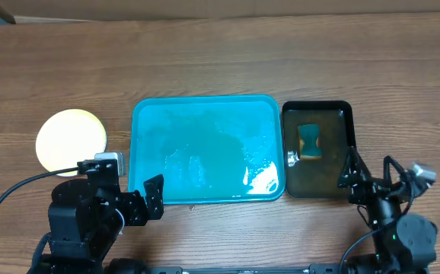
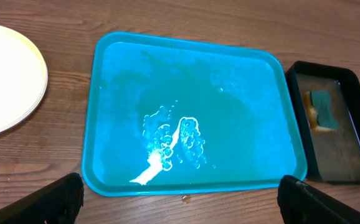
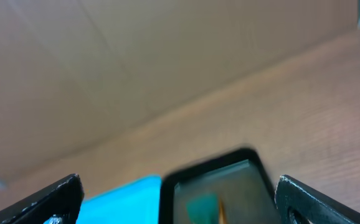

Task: Clean dirty plates on tray and stack at the side

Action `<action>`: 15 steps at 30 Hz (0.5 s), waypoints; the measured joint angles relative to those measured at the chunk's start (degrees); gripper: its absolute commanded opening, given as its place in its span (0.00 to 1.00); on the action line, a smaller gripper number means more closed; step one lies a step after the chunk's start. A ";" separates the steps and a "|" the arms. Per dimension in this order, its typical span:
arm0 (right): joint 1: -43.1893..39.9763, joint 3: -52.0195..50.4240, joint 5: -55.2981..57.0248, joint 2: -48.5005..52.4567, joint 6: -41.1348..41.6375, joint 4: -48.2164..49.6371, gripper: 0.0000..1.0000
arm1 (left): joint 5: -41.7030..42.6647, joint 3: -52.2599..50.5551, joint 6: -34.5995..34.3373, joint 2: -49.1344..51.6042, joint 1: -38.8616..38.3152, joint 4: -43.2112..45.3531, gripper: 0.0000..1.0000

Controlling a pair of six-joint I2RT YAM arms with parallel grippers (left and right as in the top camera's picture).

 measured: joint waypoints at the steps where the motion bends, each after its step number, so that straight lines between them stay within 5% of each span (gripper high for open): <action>1: 0.00 -0.83 0.59 -1.29 0.00 1.09 1.00 | 0.00 0.00 0.00 0.00 0.00 0.00 1.00; 15: 0.00 -12.00 0.59 -6.12 -10.97 14.08 1.00 | 0.00 0.00 0.00 0.00 0.00 0.00 1.00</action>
